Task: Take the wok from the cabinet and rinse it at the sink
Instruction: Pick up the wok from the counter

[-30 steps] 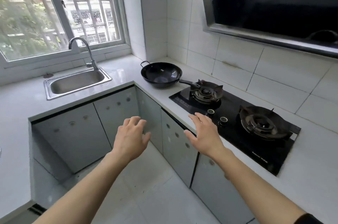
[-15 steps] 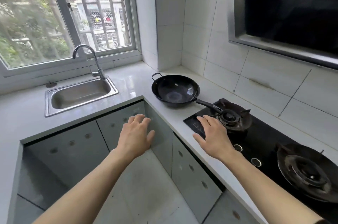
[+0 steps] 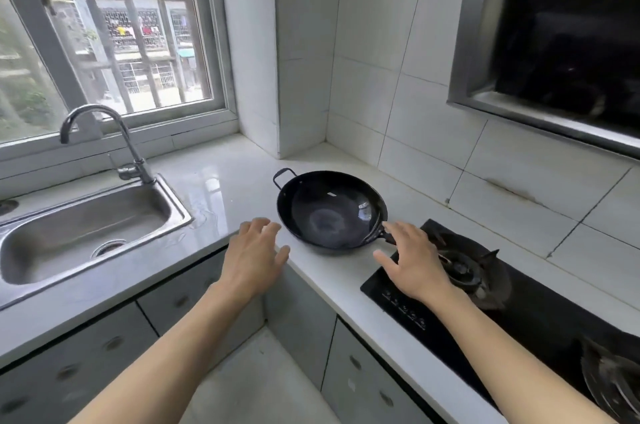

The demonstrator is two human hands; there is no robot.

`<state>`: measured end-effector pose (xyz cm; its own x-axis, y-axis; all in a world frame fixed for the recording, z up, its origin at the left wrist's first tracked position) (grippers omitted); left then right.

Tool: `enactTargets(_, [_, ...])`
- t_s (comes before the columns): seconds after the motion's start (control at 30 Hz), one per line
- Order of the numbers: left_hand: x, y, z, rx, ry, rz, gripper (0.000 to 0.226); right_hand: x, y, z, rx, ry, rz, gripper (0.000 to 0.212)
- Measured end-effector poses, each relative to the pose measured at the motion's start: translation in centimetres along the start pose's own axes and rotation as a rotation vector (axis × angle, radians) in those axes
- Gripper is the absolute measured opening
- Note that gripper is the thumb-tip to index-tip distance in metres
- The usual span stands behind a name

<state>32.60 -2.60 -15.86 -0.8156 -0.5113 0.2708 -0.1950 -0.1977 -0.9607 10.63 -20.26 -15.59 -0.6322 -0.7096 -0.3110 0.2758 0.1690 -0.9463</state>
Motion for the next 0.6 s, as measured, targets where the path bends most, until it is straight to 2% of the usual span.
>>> enactTargets(0.2, [-2.5,1.1,7.1,-0.040,0.010,0.005,0.049,2.1,0.3,6.4,0.044,0.093,0.038,0.057])
enactTargets(0.4, [-1.9,3.1,14.7,-0.078,0.038,0.029,0.049,5.6,3.6,12.3,-0.002,0.136,0.008,0.060])
enactTargets(0.6, [-1.0,5.0,21.7,-0.129,0.067,0.083,0.046,10.4,6.7,16.1,-0.064,0.267,0.017,0.055])
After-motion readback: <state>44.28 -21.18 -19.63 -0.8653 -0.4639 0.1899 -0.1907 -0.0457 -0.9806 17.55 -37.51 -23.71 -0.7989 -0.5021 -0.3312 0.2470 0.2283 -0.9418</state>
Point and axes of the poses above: each hand's wrist, its own z-axis towards the middle knuckle, its own y-axis out of the palm, x = y × z, the point moved 4 cm from there along z, towards the middle knuckle, and after that the axes turned 7 degrees about -x, right-handed, at the moved point
